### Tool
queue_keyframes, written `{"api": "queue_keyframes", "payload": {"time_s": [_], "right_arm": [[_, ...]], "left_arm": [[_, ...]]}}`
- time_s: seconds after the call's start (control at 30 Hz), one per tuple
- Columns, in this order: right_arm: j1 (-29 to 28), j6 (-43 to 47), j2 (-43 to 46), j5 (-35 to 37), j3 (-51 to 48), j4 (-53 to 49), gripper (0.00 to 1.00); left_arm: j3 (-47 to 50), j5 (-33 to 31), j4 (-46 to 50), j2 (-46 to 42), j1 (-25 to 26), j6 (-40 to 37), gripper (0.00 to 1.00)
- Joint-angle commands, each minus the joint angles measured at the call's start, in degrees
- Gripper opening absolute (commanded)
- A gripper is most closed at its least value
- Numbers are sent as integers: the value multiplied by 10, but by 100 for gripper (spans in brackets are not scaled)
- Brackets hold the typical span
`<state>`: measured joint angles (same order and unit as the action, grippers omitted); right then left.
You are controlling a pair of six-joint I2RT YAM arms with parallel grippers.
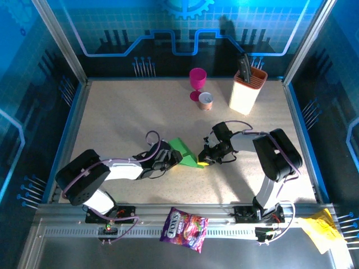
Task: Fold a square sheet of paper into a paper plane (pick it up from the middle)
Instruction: Fourth fold the wing at the center of the table.
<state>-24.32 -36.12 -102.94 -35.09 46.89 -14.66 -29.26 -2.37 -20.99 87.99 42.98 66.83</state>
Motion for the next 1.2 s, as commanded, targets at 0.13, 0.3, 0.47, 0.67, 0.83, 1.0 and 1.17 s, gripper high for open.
{"api": "queue_keyframes", "payload": {"time_s": [0.13, 0.3, 0.47, 0.67, 0.83, 1.0, 1.17], "right_arm": [[-24, 13, -88, 109, -33, 0, 0], [-26, 11, -85, 109, -35, 0, 0], [-26, 11, -83, 110, -36, -1, 0], [-27, 11, -85, 110, -32, -2, 0], [-30, 10, -86, 110, -30, -3, 0], [-33, 11, -88, 112, -30, -3, 0], [-36, 9, -88, 112, -33, -1, 0]], "left_arm": [[21, 9, -120, 19, 3, 42, 40], [36, 12, -186, 39, 3, 68, 39], [39, 12, -199, 45, 3, 73, 36], [62, 1, -216, 38, 3, 81, 33], [86, -2, -271, 42, 3, 101, 38], [103, 5, -366, 75, 3, 125, 41], [101, 25, -454, 125, 3, 144, 41]]}}
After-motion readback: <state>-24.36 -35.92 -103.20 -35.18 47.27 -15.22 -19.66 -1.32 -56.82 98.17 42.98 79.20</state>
